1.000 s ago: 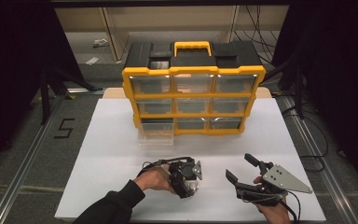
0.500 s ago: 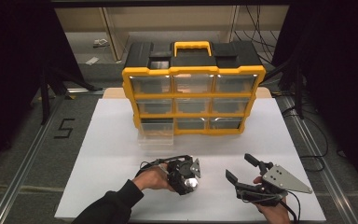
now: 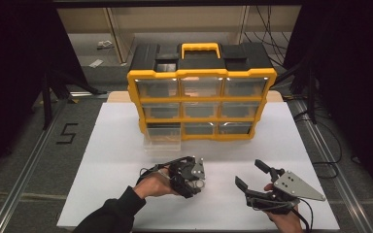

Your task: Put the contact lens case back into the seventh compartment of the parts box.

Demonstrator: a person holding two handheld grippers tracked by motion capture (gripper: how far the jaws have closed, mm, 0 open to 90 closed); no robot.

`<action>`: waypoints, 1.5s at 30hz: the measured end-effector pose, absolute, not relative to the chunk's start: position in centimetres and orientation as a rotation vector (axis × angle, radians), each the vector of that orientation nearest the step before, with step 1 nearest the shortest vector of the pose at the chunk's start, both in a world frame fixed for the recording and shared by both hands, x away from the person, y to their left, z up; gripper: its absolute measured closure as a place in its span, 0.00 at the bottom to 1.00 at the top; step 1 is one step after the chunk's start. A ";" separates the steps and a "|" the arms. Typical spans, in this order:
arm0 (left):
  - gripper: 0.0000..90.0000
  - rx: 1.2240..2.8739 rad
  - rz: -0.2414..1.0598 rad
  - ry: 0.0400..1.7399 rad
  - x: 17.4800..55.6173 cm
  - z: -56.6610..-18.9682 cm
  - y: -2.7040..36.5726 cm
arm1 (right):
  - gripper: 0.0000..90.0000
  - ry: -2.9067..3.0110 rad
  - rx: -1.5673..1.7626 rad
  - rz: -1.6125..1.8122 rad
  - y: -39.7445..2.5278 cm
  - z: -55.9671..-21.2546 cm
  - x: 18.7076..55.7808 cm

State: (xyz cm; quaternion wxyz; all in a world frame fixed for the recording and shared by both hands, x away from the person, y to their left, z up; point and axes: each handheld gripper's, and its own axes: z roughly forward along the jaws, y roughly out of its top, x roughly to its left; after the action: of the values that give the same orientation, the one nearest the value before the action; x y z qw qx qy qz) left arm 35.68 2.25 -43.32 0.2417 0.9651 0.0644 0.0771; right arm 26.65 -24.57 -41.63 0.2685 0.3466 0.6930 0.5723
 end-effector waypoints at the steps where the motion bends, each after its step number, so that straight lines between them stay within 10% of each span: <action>1: 0.55 2.629 0.219 0.184 35.7 -43.2 2.4 | 0.21 1.868 0.933 1.544 -24.6 -41.6 26.6; 45: 0.55 2.316 0.443 0.402 36.4 -38.3 6.3 | 0.21 1.866 0.947 1.548 -24.7 -41.6 26.8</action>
State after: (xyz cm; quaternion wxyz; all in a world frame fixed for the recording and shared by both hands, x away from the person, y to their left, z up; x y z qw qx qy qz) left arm 36.41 6.26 -38.25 0.3663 0.9009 0.1562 0.1724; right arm 26.75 -24.65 -41.64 0.2663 0.3506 0.6910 0.5734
